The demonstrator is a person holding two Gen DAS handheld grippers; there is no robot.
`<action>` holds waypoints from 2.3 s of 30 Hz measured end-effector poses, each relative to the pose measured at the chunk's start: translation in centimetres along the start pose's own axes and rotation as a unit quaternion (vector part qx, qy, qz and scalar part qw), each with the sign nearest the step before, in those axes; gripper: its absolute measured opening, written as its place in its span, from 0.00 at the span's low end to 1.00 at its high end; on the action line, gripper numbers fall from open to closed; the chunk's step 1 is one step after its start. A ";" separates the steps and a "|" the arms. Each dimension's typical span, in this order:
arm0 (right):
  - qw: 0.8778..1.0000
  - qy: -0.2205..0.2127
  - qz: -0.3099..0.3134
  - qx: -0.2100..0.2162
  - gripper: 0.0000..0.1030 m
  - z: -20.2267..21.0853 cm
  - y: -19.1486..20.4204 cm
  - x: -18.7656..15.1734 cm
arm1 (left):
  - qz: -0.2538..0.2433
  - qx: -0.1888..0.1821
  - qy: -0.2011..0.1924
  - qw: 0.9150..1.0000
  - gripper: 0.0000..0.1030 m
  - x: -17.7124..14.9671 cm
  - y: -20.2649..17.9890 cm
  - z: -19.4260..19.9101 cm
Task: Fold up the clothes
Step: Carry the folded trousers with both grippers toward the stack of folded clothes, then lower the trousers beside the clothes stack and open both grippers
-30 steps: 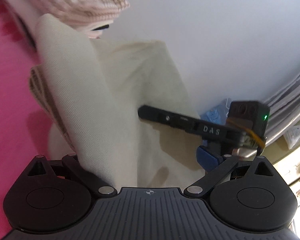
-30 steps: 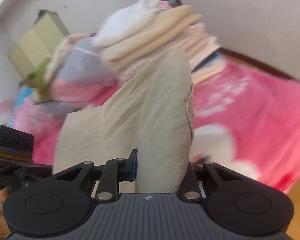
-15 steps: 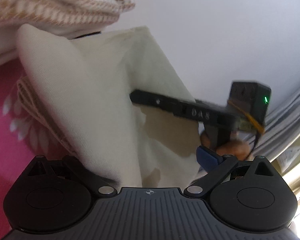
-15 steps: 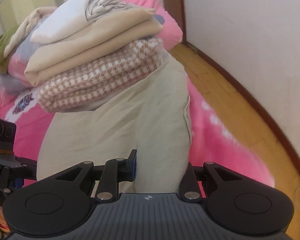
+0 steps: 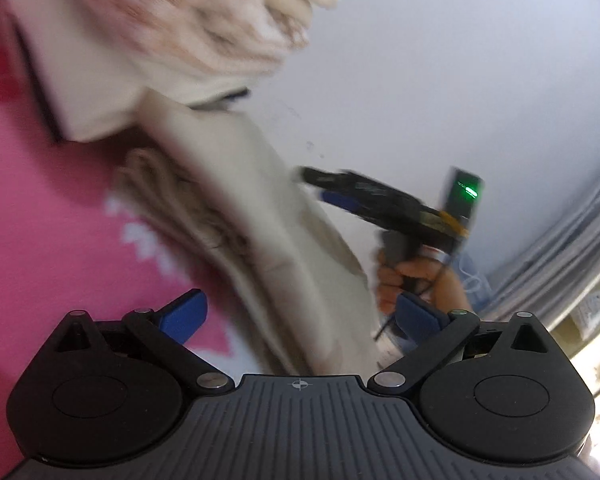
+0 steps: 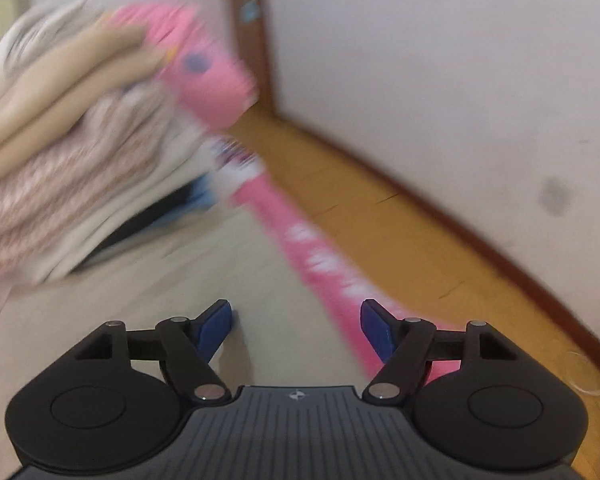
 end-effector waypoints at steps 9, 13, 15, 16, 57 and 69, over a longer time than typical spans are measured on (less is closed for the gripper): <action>0.991 -0.125 -0.033 0.044 0.45 9.7 1.9 -3.8 | -0.197 0.075 -0.075 0.975 0.98 2.7 -4.4 4.7; 0.993 -0.112 -0.028 0.039 0.44 7.3 3.6 -6.4 | -0.201 0.106 -0.051 0.972 0.98 3.5 -4.0 0.9; 0.995 -0.090 -0.042 0.026 0.43 4.8 3.4 -7.6 | -0.179 0.139 -0.027 0.974 0.98 3.5 -2.6 -0.1; 0.994 -0.092 -0.050 0.023 0.43 4.3 3.1 -8.0 | -0.166 0.151 -0.016 0.974 0.98 3.3 -1.3 -0.9; 0.883 -0.037 -0.418 0.210 0.47 7.4 3.1 -15.7 | -0.158 0.216 -0.029 0.963 0.99 1.9 -1.8 0.6; 0.945 -0.136 -0.293 0.058 0.47 13.2 3.1 -16.7 | -0.186 0.277 -0.014 0.943 0.99 1.6 -2.5 0.5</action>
Point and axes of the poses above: each gripper's, at about its wrist camera, not at the fingertips, and z roughly against the way its jaws point, y to its left, x to its top, the point moved 9 cm from there along -z, roughly the way its jaws point, and after that the axes turned 9 degrees about y, right-handed, at the moved point
